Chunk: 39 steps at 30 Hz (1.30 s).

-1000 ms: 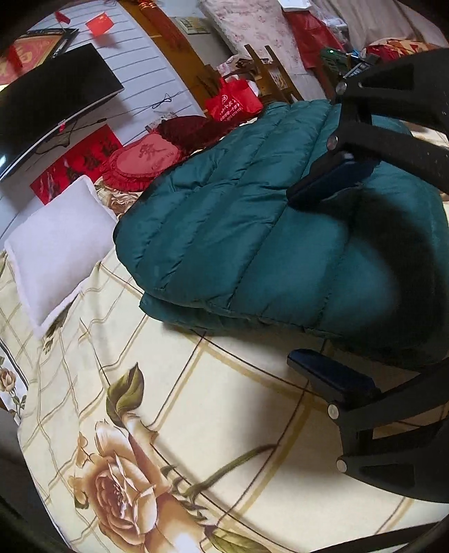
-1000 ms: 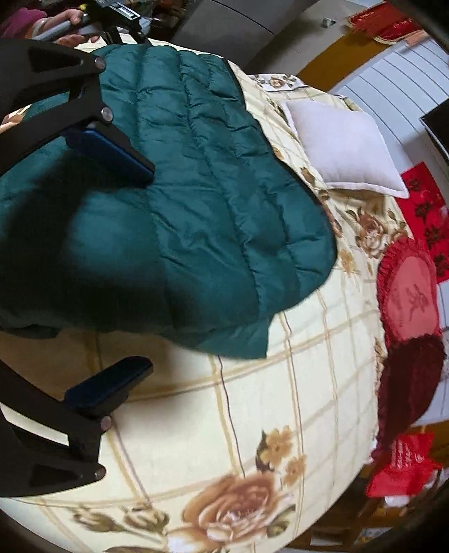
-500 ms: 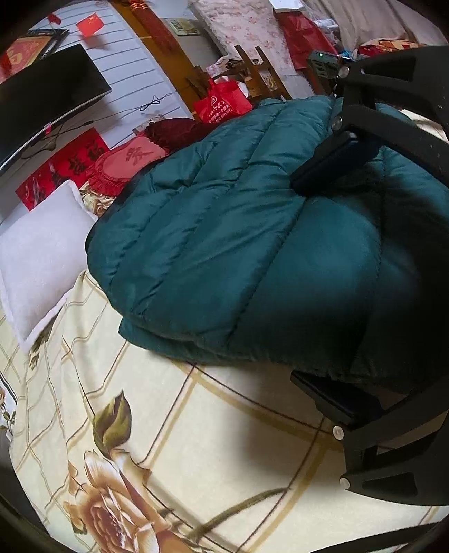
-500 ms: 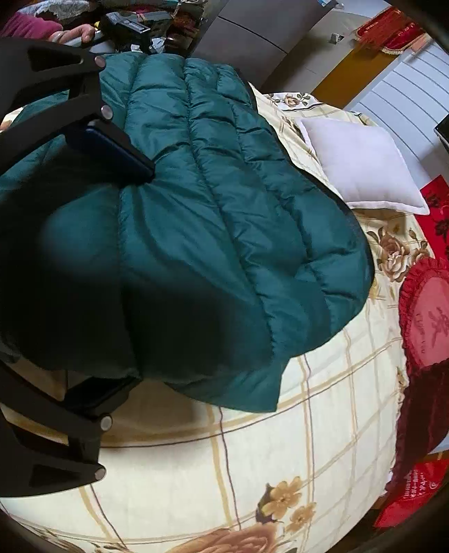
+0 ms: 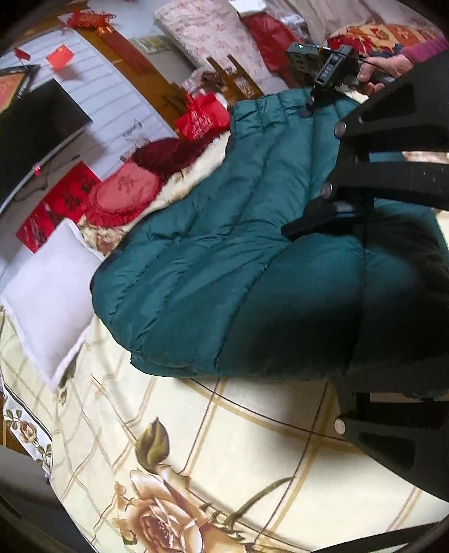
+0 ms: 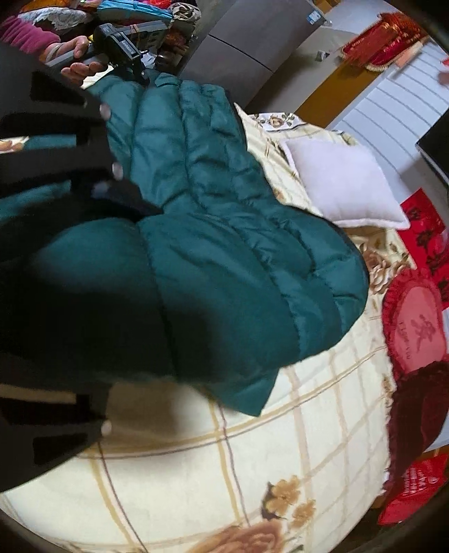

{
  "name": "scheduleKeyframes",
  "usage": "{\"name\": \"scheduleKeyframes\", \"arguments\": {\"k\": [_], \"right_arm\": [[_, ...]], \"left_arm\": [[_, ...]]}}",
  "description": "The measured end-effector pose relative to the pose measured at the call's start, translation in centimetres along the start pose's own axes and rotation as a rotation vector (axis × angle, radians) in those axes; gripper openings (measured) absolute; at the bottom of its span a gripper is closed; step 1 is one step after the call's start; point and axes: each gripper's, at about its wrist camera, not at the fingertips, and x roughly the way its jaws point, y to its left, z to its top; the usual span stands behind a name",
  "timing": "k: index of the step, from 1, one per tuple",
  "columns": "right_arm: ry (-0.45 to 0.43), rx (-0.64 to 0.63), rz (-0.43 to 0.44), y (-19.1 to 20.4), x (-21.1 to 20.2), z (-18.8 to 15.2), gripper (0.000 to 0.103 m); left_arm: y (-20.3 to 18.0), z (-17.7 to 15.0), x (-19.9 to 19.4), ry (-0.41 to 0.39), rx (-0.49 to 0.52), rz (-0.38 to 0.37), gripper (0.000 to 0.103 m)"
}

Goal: Fold large clothes

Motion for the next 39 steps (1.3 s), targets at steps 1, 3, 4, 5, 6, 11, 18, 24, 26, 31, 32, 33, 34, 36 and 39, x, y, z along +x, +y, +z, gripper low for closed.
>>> {"name": "scheduleKeyframes", "arguments": {"k": [1,3,4,5,6,11,18,24,26,31,32,33,34,36,39], "right_arm": [[-0.011,-0.006,0.008,0.5,-0.8,0.0,0.044],[-0.018,-0.029,0.016,1.5,-2.3,-0.2,0.042],[-0.016,-0.043,0.017,2.2,-3.2,-0.5,0.041],[-0.013,-0.051,0.019,2.6,-3.9,-0.8,0.04],[-0.01,-0.059,0.024,3.1,-4.8,-1.3,0.04],[0.014,-0.061,0.064,4.5,-8.2,-3.7,0.04],[0.076,-0.061,-0.009,3.8,-8.7,-8.6,0.048],[0.082,-0.035,-0.171,2.4,-6.4,-10.6,0.085],[0.071,-0.018,-0.189,2.7,-7.2,-10.6,0.085],[0.006,-0.056,-0.221,4.7,-11.8,-11.2,0.085],[-0.012,-0.067,-0.222,5.3,-12.7,-11.4,0.085],[-0.021,-0.075,-0.225,6.1,-13.4,-11.5,0.085],[-0.027,-0.081,-0.226,6.5,-14.1,-11.8,0.085],[-0.033,-0.093,-0.227,7.5,-14.8,-12.5,0.085],[-0.048,-0.116,-0.243,9.1,-15.6,-14.1,0.085]], "left_arm": [[-0.2,-0.1,-0.5,-0.003,0.005,-0.009,0.045],[-0.9,-0.7,-1.9,-0.003,0.029,-0.023,0.045],[-1.3,-1.2,-2.8,0.002,0.039,-0.036,0.044],[-1.5,-1.6,-3.4,0.005,0.045,-0.046,0.044],[-1.7,-2.2,-4.3,0.009,0.05,-0.06,0.043],[-2.2,-5.2,-8.1,0.019,0.078,-0.086,0.043],[-0.6,-9.1,-8.0,0.081,0.075,0.025,0.056],[0.6,-9.6,-7.6,0.068,0.03,0.149,0.08],[-0.2,-9.4,-9.0,0.03,0.045,0.207,0.079],[-3.3,-10.6,-12.7,-0.069,0.161,0.339,0.079],[-3.8,-10.8,-13.0,-0.078,0.184,0.357,0.079],[-4.5,-11.2,-13.3,-0.09,0.208,0.376,0.079],[-5.2,-11.7,-13.5,-0.102,0.23,0.39,0.079],[-6.6,-12.5,-13.7,-0.124,0.263,0.409,0.079],[-7.6,-14.0,-13.8,-0.153,0.269,0.416,0.079]]}}
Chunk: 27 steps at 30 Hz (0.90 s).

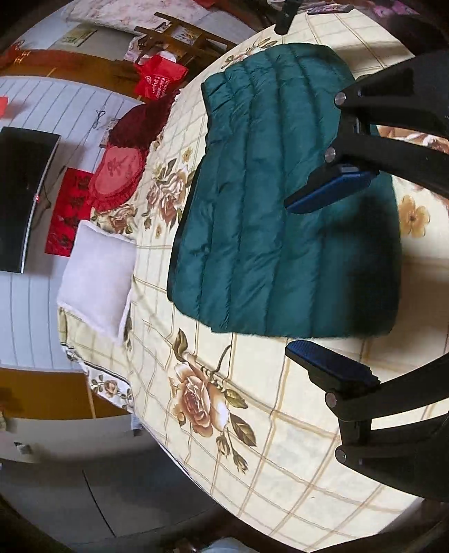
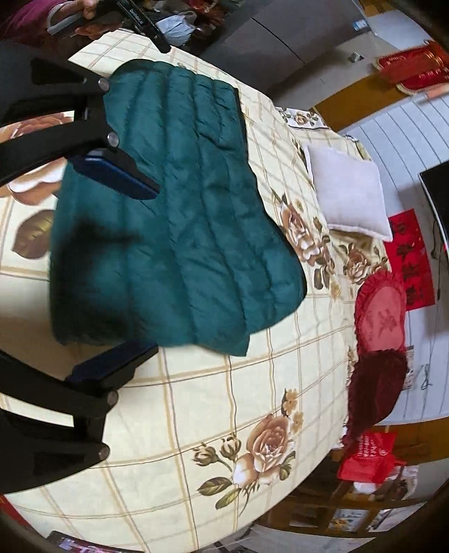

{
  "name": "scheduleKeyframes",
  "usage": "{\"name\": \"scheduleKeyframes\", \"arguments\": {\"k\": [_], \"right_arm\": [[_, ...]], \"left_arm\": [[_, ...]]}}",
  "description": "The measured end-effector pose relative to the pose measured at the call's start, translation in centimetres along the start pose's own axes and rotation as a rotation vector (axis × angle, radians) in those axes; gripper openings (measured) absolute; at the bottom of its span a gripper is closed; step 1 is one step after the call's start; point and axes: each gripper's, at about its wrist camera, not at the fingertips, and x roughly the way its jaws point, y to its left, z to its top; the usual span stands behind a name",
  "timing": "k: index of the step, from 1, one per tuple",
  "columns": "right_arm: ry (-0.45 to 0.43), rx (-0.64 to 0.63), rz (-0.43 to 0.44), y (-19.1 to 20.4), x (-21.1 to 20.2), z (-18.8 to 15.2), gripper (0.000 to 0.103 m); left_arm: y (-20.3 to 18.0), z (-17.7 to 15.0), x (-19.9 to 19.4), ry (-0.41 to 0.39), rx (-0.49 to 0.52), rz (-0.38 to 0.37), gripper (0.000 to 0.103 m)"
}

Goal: Fold large clothes

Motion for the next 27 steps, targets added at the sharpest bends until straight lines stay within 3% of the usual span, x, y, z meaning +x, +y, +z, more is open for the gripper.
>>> {"name": "scheduleKeyframes", "arguments": {"k": [10,14,27], "right_arm": [[-0.079,-0.046,-0.072,5.5,-0.4,-4.5,0.089],[-0.1,-0.072,-0.094,7.2,0.0,-5.7,0.09],[-0.104,-0.114,-0.101,10.0,0.9,-6.8,0.09]], "left_arm": [[-4.7,-4.0,0.3,0.004,0.021,0.055,0.079],[-6.2,-5.1,0.3,0.001,0.036,0.044,0.079],[-7.0,-6.3,0.4,-0.002,0.028,0.066,0.079]]}}
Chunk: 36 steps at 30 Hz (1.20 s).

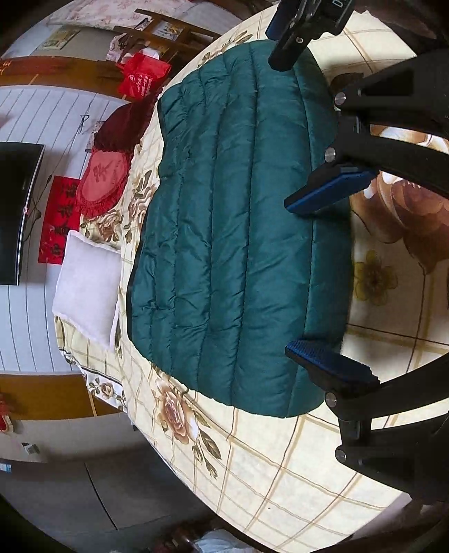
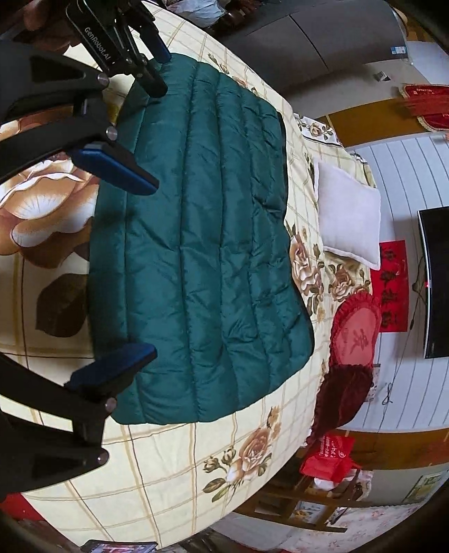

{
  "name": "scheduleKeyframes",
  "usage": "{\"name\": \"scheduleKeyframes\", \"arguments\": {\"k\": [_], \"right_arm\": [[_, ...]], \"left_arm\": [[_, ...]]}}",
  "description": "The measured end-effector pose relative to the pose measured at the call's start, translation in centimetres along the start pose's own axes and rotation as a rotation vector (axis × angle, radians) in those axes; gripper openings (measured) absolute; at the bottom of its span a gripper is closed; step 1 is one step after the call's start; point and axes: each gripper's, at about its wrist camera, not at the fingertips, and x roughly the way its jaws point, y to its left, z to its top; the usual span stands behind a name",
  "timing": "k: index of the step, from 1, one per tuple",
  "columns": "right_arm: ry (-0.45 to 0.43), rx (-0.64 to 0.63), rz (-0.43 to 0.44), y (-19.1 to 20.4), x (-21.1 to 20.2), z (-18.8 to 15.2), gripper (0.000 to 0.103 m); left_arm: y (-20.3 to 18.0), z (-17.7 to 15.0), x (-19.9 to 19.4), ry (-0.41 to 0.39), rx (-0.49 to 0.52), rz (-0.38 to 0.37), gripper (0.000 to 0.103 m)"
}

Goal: Fold large clothes

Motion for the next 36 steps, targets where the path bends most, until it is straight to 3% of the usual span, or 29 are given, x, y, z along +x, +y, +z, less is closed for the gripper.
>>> {"name": "scheduleKeyframes", "arguments": {"k": [36], "right_arm": [[0.002,-0.025,0.006,1.1,-0.1,-1.1,0.09]], "left_arm": [[0.0,-0.6,-1.3,-0.024,0.027,0.057,0.079]]}}
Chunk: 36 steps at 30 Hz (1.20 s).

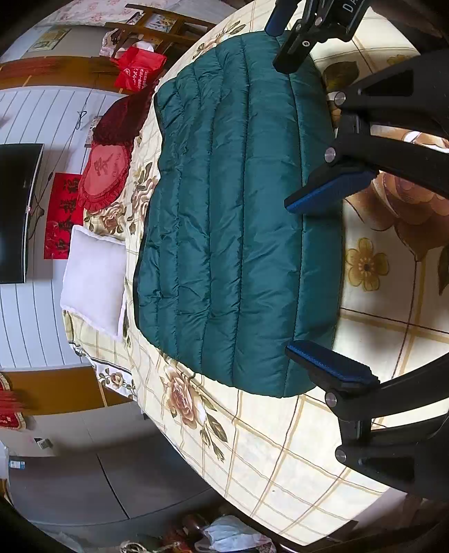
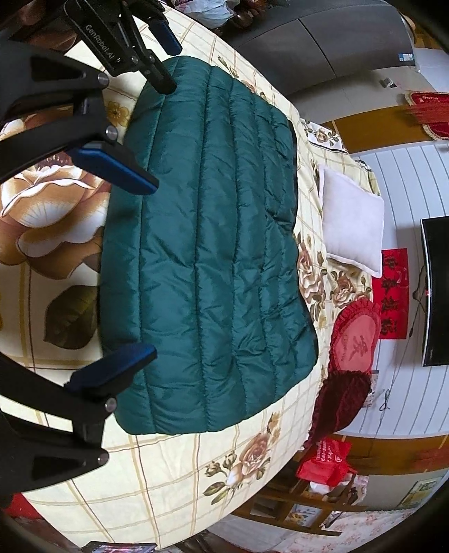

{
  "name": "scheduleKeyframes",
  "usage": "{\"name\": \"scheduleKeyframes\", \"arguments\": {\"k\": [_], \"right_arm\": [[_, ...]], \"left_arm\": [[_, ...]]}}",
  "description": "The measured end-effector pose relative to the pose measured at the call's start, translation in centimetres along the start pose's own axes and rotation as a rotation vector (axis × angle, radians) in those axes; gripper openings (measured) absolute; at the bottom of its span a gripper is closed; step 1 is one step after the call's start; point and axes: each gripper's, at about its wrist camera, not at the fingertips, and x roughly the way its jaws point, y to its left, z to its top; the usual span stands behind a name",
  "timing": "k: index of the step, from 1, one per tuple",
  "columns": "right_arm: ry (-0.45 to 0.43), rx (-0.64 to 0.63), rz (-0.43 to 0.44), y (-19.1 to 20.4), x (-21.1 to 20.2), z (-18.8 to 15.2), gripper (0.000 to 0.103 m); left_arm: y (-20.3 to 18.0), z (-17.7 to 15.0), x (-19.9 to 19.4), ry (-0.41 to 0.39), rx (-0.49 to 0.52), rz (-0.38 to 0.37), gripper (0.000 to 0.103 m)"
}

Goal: Fold large clothes

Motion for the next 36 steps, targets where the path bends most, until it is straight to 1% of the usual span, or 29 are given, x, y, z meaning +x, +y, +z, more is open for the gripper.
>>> {"name": "scheduleKeyframes", "arguments": {"k": [18,36], "right_arm": [[0.004,-0.014,-0.001,0.46,-0.07,0.17,0.09],[0.029,-0.01,0.011,0.0,0.81,0.01,0.091]], "left_arm": [[-0.22,-0.07,0.02,0.01,0.01,-0.011,0.079],[-0.49,-0.1,0.36,0.026,0.008,-0.025,0.079]]}}
